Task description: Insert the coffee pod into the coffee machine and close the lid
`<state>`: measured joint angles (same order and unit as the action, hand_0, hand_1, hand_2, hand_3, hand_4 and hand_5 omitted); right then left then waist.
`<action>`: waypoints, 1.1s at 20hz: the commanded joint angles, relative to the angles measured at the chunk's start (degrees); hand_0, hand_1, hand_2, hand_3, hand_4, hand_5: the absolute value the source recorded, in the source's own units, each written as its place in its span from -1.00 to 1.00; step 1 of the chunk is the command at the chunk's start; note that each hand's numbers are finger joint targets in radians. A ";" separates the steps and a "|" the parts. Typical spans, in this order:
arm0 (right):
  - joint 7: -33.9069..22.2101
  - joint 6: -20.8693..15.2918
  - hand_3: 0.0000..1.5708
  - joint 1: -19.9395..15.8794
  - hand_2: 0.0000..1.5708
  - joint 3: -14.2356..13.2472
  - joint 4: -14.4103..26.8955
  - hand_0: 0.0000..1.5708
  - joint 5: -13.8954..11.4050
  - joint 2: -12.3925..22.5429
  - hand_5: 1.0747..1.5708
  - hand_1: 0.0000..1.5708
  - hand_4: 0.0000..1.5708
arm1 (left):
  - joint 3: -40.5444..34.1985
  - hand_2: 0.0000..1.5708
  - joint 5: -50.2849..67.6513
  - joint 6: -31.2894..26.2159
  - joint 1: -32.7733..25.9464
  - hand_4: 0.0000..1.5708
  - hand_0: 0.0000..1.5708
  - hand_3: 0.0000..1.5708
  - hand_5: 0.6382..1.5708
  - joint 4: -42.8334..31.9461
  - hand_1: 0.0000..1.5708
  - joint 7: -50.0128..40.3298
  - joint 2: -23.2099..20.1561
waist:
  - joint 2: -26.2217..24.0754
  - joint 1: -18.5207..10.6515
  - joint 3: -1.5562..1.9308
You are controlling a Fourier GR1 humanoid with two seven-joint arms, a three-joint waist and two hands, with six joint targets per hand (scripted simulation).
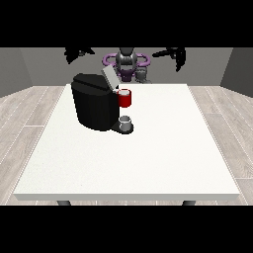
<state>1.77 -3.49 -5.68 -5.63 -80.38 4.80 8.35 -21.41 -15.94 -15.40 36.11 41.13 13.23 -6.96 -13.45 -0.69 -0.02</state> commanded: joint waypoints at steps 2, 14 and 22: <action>-5.06 0.85 -1.00 -4.17 -1.00 2.17 -5.51 -1.00 -1.03 1.60 1.00 -1.00 -0.95 | -1.19 -1.00 3.37 -2.13 -6.37 -1.00 -1.00 -1.00 1.00 1.45 -1.00 2.75 0.73 | -0.78 -1.13 -0.02; -2.72 3.77 -1.00 -8.64 -1.00 4.56 -1.97 -1.00 -4.02 1.54 1.00 -1.00 -0.73 | 4.40 -1.00 8.54 -4.64 -13.32 -0.86 -1.00 -1.00 1.00 16.36 -1.00 -1.43 5.16 | 3.44 -7.74 0.03; -1.52 7.13 -1.00 -14.75 -1.00 1.65 2.80 -1.00 -0.71 1.44 1.00 -1.00 -1.00 | 6.53 -1.00 13.22 -1.11 -15.68 -1.00 -1.00 -1.00 1.00 26.03 -1.00 -7.18 6.06 | 9.27 -7.47 0.03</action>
<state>-0.86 2.12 -17.22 -2.51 -79.93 2.68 9.67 -15.19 -4.46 -17.34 21.05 63.08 7.18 -0.77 -7.70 -8.54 0.02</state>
